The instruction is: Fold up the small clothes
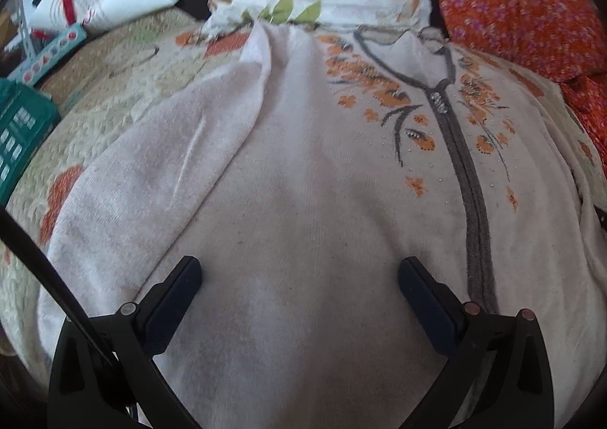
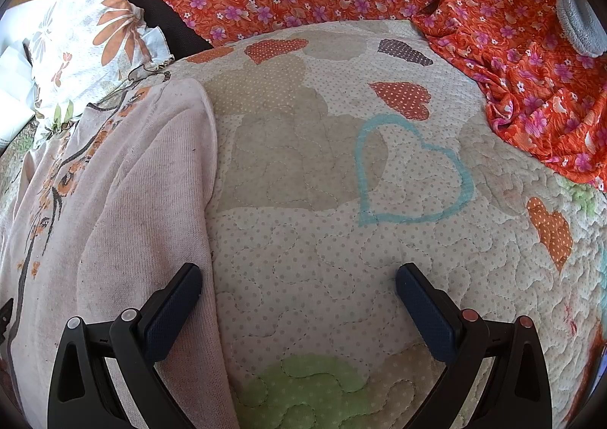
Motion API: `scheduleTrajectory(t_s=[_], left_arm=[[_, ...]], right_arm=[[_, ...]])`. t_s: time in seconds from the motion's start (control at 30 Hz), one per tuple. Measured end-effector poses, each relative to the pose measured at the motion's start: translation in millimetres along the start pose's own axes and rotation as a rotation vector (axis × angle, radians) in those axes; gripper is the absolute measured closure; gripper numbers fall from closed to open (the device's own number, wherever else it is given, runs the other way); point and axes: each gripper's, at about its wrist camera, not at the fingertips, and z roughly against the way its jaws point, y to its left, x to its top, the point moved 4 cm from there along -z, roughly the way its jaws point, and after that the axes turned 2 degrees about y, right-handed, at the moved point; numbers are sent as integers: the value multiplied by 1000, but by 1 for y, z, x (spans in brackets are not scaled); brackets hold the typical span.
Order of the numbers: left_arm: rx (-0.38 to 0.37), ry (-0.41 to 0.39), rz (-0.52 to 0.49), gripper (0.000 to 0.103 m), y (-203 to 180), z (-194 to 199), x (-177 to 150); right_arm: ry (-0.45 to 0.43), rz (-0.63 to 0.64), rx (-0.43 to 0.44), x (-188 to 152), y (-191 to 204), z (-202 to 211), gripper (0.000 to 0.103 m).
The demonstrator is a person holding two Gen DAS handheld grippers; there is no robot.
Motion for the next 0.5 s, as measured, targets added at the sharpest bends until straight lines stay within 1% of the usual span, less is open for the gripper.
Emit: scheduleTrajectory(t_s=[0.03, 0.13, 0.3, 0.43, 0.5], left_arm=[[-6, 17, 29, 0, 1, 4, 0], [-40, 4, 101, 0, 2, 22, -1], [-58, -10, 138, 0, -6, 44, 2], [-103, 16, 167, 0, -12, 48, 6], [-104, 24, 171, 0, -14, 47, 6]], right_arm=[[0, 0, 0, 0, 0, 0, 0], [0, 0, 0, 0, 0, 0, 0], [0, 0, 0, 0, 0, 0, 0], [0, 0, 0, 0, 0, 0, 0], [0, 0, 0, 0, 0, 0, 0]])
